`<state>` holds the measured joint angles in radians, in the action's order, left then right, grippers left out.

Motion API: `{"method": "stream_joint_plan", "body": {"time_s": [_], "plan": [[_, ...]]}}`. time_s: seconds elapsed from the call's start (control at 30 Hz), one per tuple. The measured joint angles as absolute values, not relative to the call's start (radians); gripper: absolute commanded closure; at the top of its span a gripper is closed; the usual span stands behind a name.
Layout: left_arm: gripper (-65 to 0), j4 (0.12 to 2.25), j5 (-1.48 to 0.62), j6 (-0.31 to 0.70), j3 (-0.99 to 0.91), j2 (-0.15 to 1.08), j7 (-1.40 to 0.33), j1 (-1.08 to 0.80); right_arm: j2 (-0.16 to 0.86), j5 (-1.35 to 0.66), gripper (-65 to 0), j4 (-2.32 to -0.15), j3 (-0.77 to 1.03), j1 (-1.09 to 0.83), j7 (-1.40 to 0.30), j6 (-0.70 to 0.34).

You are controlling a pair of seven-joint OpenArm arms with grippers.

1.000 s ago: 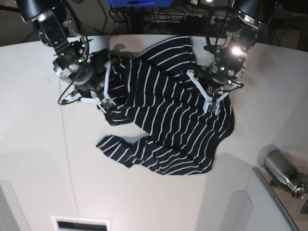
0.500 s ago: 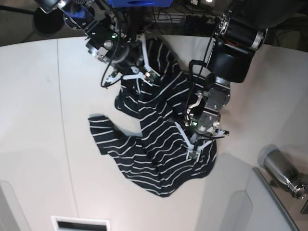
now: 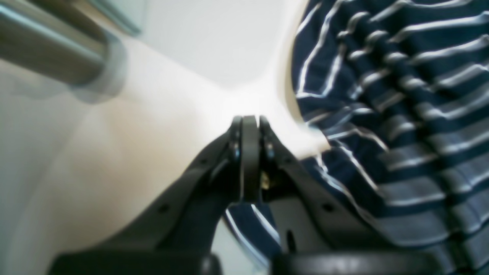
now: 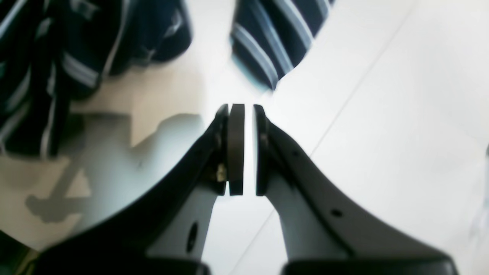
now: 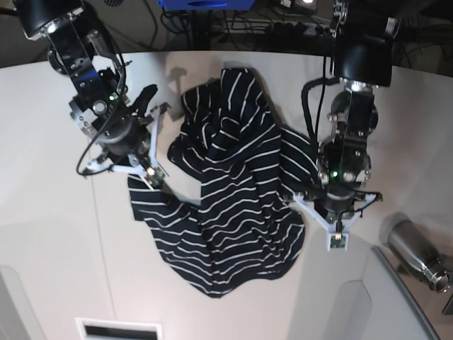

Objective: Layout the t-shirt on the table in an organized manner, then fold the t-shirt properly
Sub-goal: 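Lift the shirt with both grippers and pull it open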

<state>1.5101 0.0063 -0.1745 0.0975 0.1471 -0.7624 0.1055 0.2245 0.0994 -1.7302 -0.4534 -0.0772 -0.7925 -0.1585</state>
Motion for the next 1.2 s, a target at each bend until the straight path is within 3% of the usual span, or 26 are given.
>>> {"method": "stream_joint_plan", "body": {"time_s": [0.17, 0.27, 0.37, 0.53, 0.7, 0.9, 1.07, 1.2], "plan": [[0.0, 1.756, -0.009, -0.163, 0.193, 0.105, -0.803, -0.158, 0.201, 0.101, -2.9, -1.612, -0.447, 0.062, -0.745, -0.159], [0.0, 1.774, 0.002, -0.162, 0.228, 0.061, -0.703, -0.231, 0.186, 0.095, -2.9, -1.528, -0.450, 0.089, -0.682, -0.163], [0.0, 1.703, 0.003, -0.159, 0.237, 0.023, -0.646, -0.205, 0.150, 0.082, -2.9, -1.448, -0.462, 0.113, -0.639, -0.174], [0.0, 1.499, 0.009, -0.174, 0.202, 0.059, -0.577, -0.208, 0.118, 0.101, -3.0, -1.337, -0.455, 0.157, -0.588, -0.165], [0.0, 1.399, 0.001, -0.157, 0.142, 0.088, -0.530, -0.180, 0.018, 0.086, -3.0, -1.048, -0.458, 0.281, -0.493, -0.171], [0.0, 1.386, 0.004, -0.162, 0.054, 0.143, -0.533, -0.183, 0.047, 0.096, -2.7, -0.798, -0.431, 0.381, -0.405, -0.154], [0.0, 1.381, 0.003, -0.162, 0.006, 0.216, -0.542, -0.183, 0.038, 0.097, -2.6, -0.816, -0.333, 0.353, -0.424, -0.142], [0.0, 1.368, -0.003, -0.161, -0.019, 0.264, -0.545, -0.141, 0.060, 0.108, -2.4, -1.020, -0.331, 0.205, -0.511, -0.127]]}}
